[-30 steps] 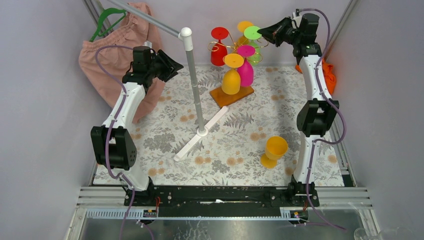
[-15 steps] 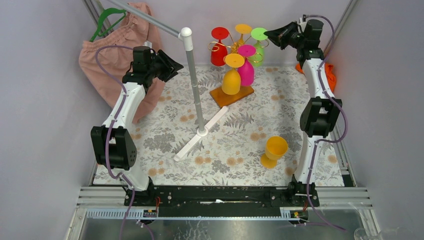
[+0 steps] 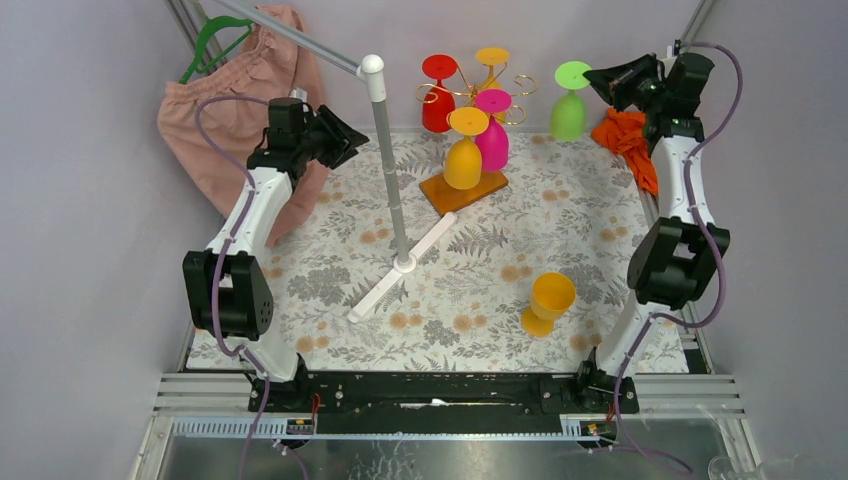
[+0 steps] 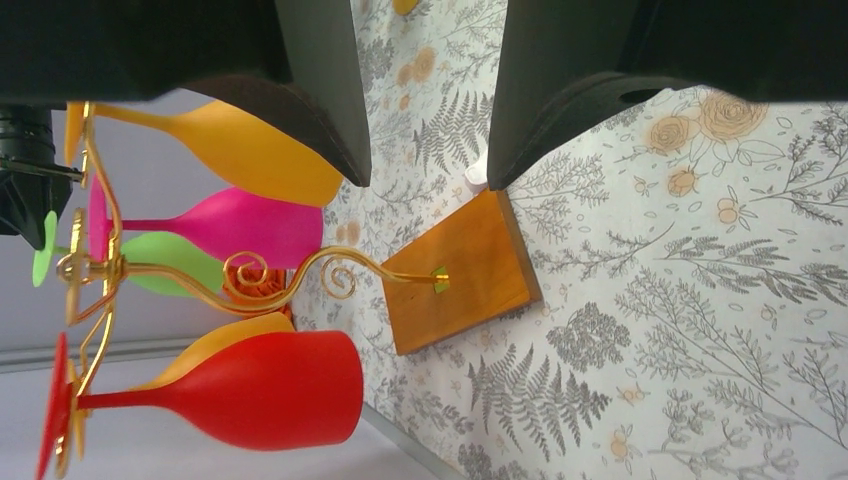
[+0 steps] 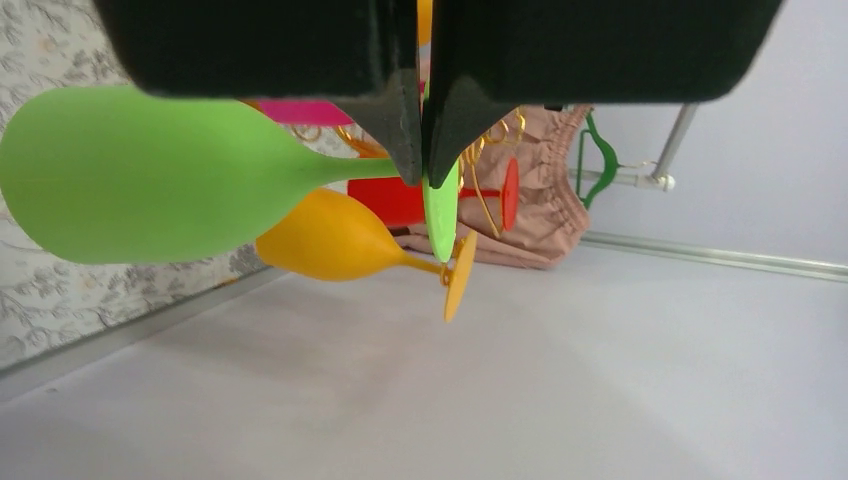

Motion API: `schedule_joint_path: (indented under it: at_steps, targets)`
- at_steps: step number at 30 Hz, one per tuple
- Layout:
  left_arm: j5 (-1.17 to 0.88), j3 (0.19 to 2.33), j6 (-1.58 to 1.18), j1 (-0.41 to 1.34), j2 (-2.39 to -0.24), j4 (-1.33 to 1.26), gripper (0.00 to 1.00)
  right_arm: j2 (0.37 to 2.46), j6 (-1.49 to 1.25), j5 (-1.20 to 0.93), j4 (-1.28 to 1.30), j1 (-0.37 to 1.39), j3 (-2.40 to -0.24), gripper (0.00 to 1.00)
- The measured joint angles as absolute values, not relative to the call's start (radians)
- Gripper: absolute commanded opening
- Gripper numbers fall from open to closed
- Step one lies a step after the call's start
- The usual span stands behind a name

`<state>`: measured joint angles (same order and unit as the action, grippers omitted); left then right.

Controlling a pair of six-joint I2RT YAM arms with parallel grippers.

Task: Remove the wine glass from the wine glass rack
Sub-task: Pick up the wine glass from the wine rack, then place the wine glass at the center of the board.

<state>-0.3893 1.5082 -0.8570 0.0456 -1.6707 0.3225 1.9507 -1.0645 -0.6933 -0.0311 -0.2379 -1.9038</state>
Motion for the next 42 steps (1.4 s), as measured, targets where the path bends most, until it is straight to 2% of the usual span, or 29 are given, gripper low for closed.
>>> schedule_joint_path:
  at_steps: [6,11,12,16,19,24,30,34,42]
  targets:
    - [-0.513,1.373,-0.924,0.037,-1.671,0.181,0.54,1.682,-0.938,-0.645,0.084,-0.227,-1.695,0.00]
    - [-0.670,1.203,-1.093,0.032,-1.671,-0.100,0.54,1.319,-0.884,-0.652,0.102,-0.224,-1.545,0.00]
    - [-0.693,1.180,-1.129,0.032,-1.671,-0.154,0.54,1.310,-0.884,-0.653,0.102,-0.224,-1.543,0.00]
    - [-0.786,1.093,-1.308,0.032,-1.669,-0.427,0.55,1.058,-0.955,-0.760,-0.013,-0.214,-1.419,0.00]
    - [-0.829,1.045,-1.447,0.031,-1.659,-0.641,0.57,0.999,-1.029,-0.839,-0.111,-0.175,-1.369,0.00]
    - [-0.860,1.047,-1.637,0.033,-1.678,-0.952,0.57,1.020,-1.116,-0.908,-0.216,-0.089,-1.348,0.00]
    - [-0.855,1.165,-1.913,0.039,-1.895,-1.353,0.59,1.180,-1.317,-0.940,-0.510,0.015,-1.362,0.00]
    - [-0.853,1.225,-1.988,0.045,-1.982,-1.415,0.61,1.315,-1.410,-0.948,-0.633,0.097,-1.440,0.00]
    - [-0.831,1.412,-2.038,0.053,-2.018,-1.498,0.62,1.536,-1.536,-0.941,-0.830,0.192,-1.621,0.00]
